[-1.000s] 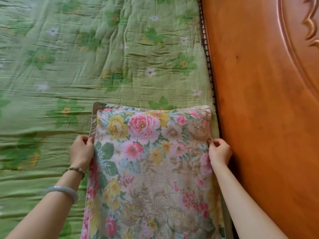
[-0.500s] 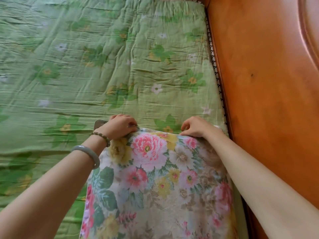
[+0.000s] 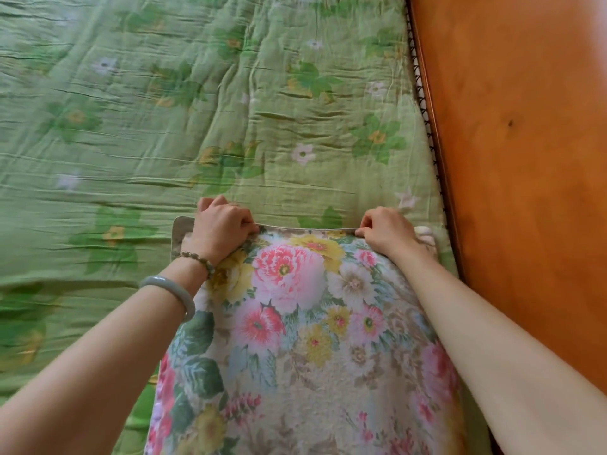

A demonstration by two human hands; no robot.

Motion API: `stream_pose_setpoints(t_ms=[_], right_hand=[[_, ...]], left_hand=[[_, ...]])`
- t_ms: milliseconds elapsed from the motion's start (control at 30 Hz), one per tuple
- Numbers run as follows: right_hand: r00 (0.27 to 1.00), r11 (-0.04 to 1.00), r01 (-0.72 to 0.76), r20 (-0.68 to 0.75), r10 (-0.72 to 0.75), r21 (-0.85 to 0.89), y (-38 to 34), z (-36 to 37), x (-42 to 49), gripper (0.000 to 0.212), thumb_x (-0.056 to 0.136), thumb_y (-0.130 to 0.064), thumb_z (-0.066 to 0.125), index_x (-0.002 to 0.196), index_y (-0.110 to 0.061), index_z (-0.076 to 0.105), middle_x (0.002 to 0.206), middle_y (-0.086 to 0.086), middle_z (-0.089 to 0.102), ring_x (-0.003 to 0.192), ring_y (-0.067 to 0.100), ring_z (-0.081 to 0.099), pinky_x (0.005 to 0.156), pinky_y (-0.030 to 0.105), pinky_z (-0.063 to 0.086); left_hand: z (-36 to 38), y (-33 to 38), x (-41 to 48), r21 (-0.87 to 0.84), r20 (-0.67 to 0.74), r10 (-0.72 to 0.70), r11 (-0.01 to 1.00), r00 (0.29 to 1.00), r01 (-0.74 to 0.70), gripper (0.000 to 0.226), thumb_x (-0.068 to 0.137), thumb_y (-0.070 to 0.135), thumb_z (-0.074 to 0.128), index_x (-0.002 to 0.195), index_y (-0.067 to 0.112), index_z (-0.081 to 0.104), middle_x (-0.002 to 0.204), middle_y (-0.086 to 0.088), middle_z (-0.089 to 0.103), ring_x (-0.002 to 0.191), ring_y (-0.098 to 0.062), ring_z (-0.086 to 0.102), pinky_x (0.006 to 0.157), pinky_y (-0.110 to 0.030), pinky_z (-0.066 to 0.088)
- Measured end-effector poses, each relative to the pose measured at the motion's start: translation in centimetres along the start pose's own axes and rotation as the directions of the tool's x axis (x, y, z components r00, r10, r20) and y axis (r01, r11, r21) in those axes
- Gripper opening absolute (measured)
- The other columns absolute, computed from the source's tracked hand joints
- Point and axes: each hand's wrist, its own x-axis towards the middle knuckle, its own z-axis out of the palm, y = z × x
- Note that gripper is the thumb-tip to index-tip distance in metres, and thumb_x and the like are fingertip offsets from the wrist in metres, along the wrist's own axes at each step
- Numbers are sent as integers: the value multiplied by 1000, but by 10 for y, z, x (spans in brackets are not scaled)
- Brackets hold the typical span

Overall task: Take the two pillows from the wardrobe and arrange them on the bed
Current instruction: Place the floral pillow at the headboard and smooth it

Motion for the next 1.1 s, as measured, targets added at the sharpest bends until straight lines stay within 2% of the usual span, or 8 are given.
stream_pose_setpoints(t_ms=[100, 267, 367, 433, 567, 667, 867, 1100], right_hand=[[995, 1000, 13, -99, -15, -16, 3, -6, -9, 28, 84, -38, 68, 97, -14, 64, 109, 9, 63, 109, 30, 52, 88, 35, 39], [852, 879, -32, -446, 273, 476, 39, -7, -85, 32, 90, -28, 62, 116, -9, 61, 119, 13, 57, 113, 31, 51, 97, 37, 38], [781, 555, -237, -183, 598, 798, 60, 12, -134, 34, 92, -31, 58, 120, -11, 62, 112, 5, 63, 110, 24, 58, 90, 31, 44], [735, 340, -303, -8, 678, 891, 68, 20, -155, 28, 91, -31, 61, 110, -12, 69, 98, -1, 68, 104, 24, 63, 91, 36, 50], [739, 242, -387, 143, 658, 890, 68, 24, -172, 15, 85, -35, 69, 76, -23, 70, 88, 5, 72, 91, 27, 66, 87, 45, 54], [708, 160, -392, 186, 681, 906, 69, 25, -173, 15, 84, -30, 72, 87, -15, 71, 91, 7, 71, 91, 27, 66, 86, 41, 54], [617, 292, -424, 38, 786, 857, 81, 30, -170, 24, 83, -25, 72, 96, -5, 72, 79, 8, 70, 73, 25, 63, 72, 41, 54], [668, 426, -419, -45, 743, 802, 71, 36, -180, 22, 86, -28, 67, 92, -8, 74, 83, 5, 71, 78, 22, 63, 73, 33, 51]], left_hand=[[-8, 2, -17, -26, -55, -116, 993, 992, 114, 37, 89, 47, 61, 111, 17, 64, 119, -6, 62, 116, -29, 48, 101, -39, 25], [-32, -14, -97, -378, -122, -560, 790, 820, 483, 51, 99, 35, 50, 136, 0, 43, 137, -21, 47, 126, -32, 42, 105, -45, 30], [-29, -30, -150, -594, 129, -677, 533, 725, 603, 40, 101, 31, 47, 125, 0, 49, 121, -20, 59, 94, -25, 56, 79, -36, 44], [-22, -33, -176, -594, 261, -624, 497, 736, 632, 26, 101, 29, 47, 101, 7, 61, 105, -20, 67, 76, -20, 57, 64, -33, 43], [-12, -29, -198, -480, 344, -630, 520, 696, 707, 37, 100, 34, 50, 106, 2, 66, 99, -11, 68, 85, -23, 59, 66, -34, 43], [-10, -24, -197, -440, 481, -631, 427, 609, 790, 41, 99, 42, 48, 99, 3, 63, 89, -7, 64, 81, -24, 59, 62, -34, 42], [-18, -40, -198, -532, 328, -759, 345, 563, 774, 27, 103, 24, 43, 95, 0, 53, 77, -12, 58, 63, -24, 51, 56, -33, 40], [-11, -32, -203, -564, 293, -757, 357, 584, 745, 24, 102, 29, 46, 95, 8, 54, 83, -6, 59, 69, -17, 54, 55, -31, 40]])
